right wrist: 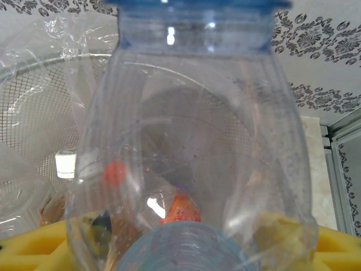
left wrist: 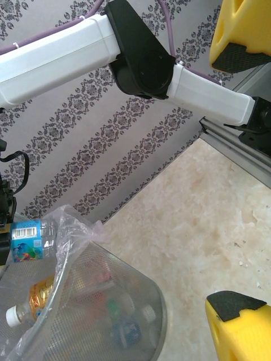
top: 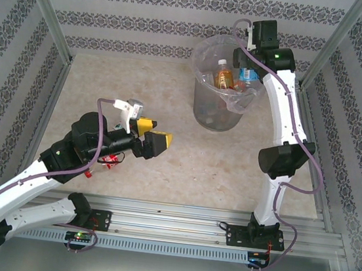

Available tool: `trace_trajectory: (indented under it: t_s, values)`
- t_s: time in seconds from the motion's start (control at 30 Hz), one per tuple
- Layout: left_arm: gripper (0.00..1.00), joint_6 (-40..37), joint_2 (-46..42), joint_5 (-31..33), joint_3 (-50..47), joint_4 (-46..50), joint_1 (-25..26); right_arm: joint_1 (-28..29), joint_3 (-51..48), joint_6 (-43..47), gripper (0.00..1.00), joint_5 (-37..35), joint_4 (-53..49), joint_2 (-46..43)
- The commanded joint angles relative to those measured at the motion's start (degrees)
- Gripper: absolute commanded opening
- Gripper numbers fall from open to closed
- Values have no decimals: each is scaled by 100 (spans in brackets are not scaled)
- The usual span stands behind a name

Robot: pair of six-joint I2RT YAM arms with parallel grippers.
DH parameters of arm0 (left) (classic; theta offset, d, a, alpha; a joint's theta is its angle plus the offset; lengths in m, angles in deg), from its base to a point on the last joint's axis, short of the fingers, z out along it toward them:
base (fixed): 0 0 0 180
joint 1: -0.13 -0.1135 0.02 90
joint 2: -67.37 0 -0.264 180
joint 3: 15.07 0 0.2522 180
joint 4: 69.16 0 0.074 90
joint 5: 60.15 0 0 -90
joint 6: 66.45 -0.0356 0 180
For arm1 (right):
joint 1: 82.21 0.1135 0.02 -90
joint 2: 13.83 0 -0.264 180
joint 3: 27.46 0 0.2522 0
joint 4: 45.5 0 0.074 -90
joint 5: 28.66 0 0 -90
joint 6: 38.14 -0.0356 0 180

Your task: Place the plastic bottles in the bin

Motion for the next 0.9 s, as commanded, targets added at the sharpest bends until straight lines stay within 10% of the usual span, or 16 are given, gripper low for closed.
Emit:
trace_trajectory:
  t_s: [0.0, 0.53, 0.87]
  values:
    - [100, -90, -124, 99, 32, 152, 54, -49, 1, 47, 72, 17, -203, 59]
    - [100, -306, -199, 344, 111, 855, 50, 10, -154, -186, 85, 479, -274, -627]
    - [100, -775, -198, 1170, 411, 2621, 54, 199, -2142, -591, 87, 1294, 567, -2356]
